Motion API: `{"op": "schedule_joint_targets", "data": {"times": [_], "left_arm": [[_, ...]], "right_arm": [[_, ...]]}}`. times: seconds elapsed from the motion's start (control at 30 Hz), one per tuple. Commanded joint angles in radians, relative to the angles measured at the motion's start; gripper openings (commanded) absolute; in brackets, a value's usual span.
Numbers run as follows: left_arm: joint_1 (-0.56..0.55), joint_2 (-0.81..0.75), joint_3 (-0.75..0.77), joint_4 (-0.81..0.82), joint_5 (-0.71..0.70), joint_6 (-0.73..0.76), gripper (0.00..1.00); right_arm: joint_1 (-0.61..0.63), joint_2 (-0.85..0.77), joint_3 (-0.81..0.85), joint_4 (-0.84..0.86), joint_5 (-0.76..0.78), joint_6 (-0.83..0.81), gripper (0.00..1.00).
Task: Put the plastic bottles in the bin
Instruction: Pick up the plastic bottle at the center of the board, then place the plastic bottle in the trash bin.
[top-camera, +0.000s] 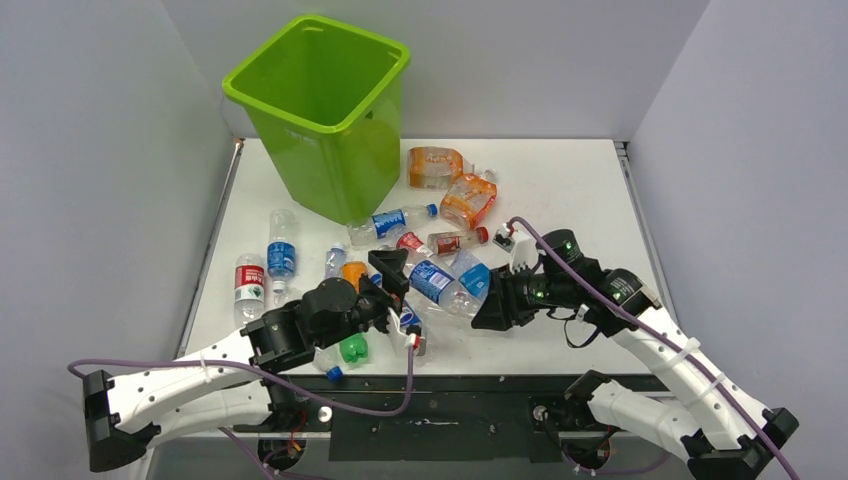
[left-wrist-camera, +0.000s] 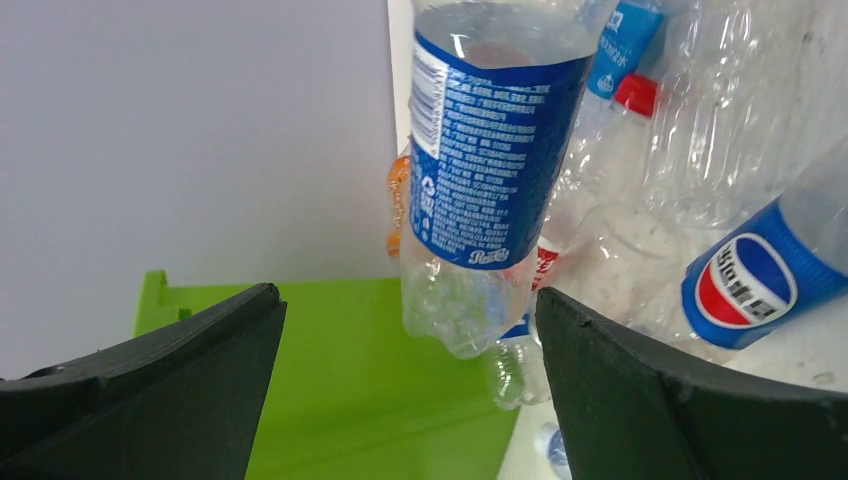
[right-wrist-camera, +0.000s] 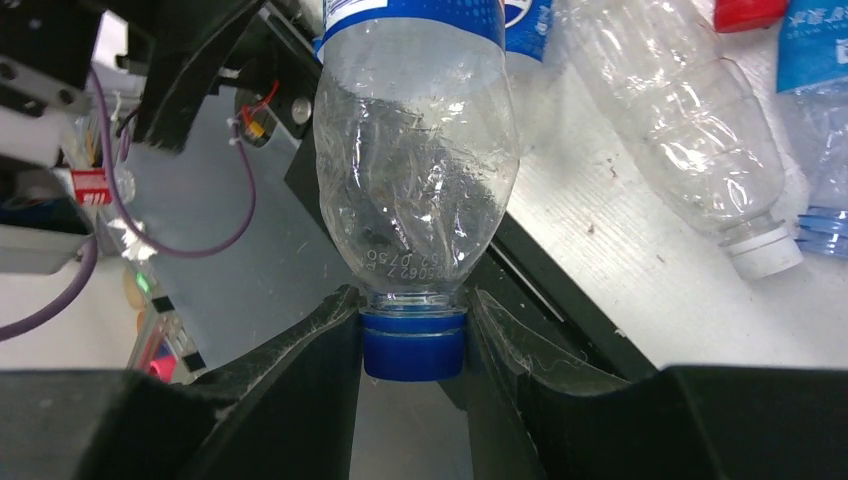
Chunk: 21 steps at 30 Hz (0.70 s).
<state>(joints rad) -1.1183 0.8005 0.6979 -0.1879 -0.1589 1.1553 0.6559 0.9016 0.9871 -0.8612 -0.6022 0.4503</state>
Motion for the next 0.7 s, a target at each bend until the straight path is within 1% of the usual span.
{"op": "schedule_joint_targets", "data": {"times": [0.0, 0.2, 0.3, 0.33, 0.43, 0.6, 0.67], "left_arm": [[-0.006, 0.049, 0.117, -0.076, -0.004, 0.168, 0.96], [-0.011, 0.116, 0.152, -0.117, 0.016, 0.204, 0.96], [-0.010, 0.135, 0.151, -0.101, 0.002, 0.205, 1.00], [-0.009, 0.138, 0.148, -0.092, -0.002, 0.200, 0.93], [-0.009, 0.154, 0.142, -0.082, -0.009, 0.194, 0.81], [-0.011, 0.152, 0.127, -0.045, -0.014, 0.161, 0.57], [-0.011, 0.144, 0.124, -0.028, -0.011, 0.143, 0.49]], "right_arm": [[0.005, 0.006, 0.094, -0.046, -0.080, -0.063, 0.05], [0.017, 0.003, 0.124, -0.043, -0.135, -0.053, 0.05], [0.022, -0.002, 0.143, -0.045, -0.150, -0.050, 0.05], [0.022, -0.004, 0.147, -0.043, -0.154, -0.050, 0.05], [0.024, -0.004, 0.151, -0.038, -0.164, -0.047, 0.05], [0.024, 0.000, 0.156, -0.028, -0.177, -0.040, 0.05], [0.024, 0.000, 0.162, -0.026, -0.180, -0.039, 0.05]]}}
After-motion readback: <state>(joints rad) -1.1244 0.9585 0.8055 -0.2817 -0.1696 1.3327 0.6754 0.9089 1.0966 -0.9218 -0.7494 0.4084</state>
